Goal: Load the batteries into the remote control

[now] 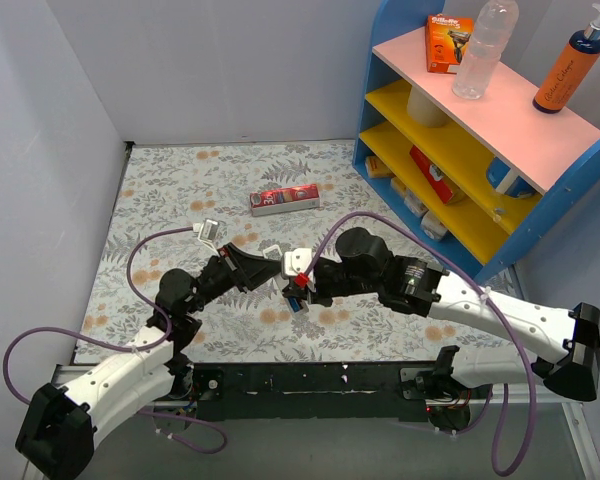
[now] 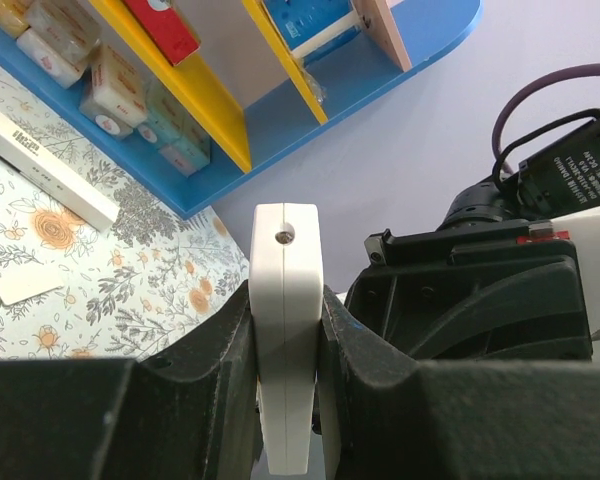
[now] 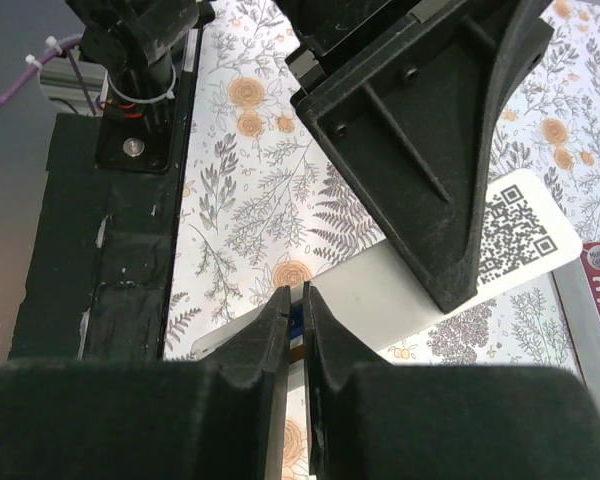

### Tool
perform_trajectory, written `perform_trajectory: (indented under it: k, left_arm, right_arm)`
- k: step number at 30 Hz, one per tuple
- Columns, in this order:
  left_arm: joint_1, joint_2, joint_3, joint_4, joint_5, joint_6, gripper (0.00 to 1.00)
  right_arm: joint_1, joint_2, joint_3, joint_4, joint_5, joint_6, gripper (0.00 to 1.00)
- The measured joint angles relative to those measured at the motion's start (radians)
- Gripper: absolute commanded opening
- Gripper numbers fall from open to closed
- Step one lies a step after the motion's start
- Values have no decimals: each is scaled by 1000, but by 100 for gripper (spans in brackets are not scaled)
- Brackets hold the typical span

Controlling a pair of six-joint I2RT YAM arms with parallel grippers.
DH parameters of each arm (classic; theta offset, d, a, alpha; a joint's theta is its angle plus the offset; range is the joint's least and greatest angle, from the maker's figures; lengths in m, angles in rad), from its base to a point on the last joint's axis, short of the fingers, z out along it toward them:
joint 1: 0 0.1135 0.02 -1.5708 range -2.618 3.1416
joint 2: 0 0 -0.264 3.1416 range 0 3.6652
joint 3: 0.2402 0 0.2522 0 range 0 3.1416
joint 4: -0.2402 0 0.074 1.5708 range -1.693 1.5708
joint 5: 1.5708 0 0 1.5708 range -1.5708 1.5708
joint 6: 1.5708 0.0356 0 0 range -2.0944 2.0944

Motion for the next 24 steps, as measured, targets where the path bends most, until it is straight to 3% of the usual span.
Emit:
perform_trajectory:
  k: [24]
  left_arm:
    - [-2,-33,-27,-7,-43,-72,0]
  right_arm:
    - [-6,-78,-172,247,-5,69,13]
